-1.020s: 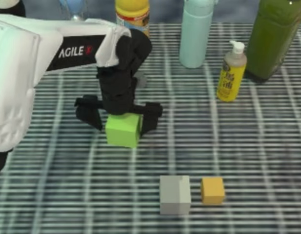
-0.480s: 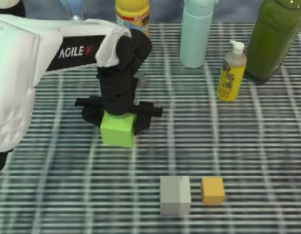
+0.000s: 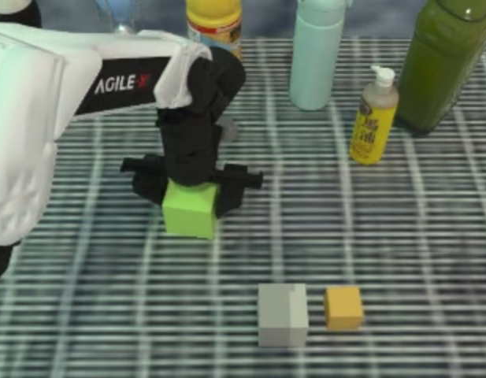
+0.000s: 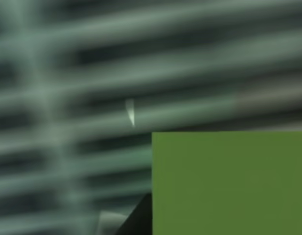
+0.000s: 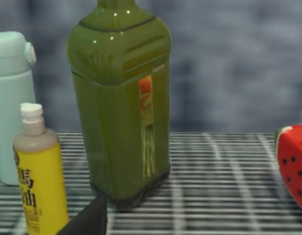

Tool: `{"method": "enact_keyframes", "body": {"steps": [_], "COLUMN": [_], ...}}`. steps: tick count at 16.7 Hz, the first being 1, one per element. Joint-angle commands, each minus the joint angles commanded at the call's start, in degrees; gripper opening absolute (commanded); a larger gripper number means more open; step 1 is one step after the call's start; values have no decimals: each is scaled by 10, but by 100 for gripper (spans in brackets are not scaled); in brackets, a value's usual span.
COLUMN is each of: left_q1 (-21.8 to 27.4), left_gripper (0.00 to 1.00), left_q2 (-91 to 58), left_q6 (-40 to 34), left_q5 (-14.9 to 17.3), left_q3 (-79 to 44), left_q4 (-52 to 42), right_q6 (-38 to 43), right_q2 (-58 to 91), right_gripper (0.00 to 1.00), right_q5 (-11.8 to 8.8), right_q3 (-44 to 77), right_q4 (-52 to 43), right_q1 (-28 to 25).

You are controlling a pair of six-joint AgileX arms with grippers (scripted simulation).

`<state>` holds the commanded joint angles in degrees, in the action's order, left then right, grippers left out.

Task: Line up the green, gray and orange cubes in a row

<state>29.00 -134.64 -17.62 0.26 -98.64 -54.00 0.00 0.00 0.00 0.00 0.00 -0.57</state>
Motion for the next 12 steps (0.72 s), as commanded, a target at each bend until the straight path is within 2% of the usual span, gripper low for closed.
{"method": "enact_keyframes", "body": {"steps": [4, 9, 12], "left_q1": [-1, -9, -12], "left_gripper": [0, 0, 0], "left_q2": [9, 40, 51], "left_q6": [2, 0, 0], "left_q5": [-2, -2, -2], "left_q3": [-10, -75, -90], "left_q4": [-12, -115, -135], "right_q6": [0, 0, 0], "right_q2": [0, 0, 0], "right_gripper": [100, 100, 100], "right_q5": [0, 0, 0], "right_q3": [0, 0, 0], "right_q4": [0, 0, 0], "right_q1": [0, 0, 0]}}
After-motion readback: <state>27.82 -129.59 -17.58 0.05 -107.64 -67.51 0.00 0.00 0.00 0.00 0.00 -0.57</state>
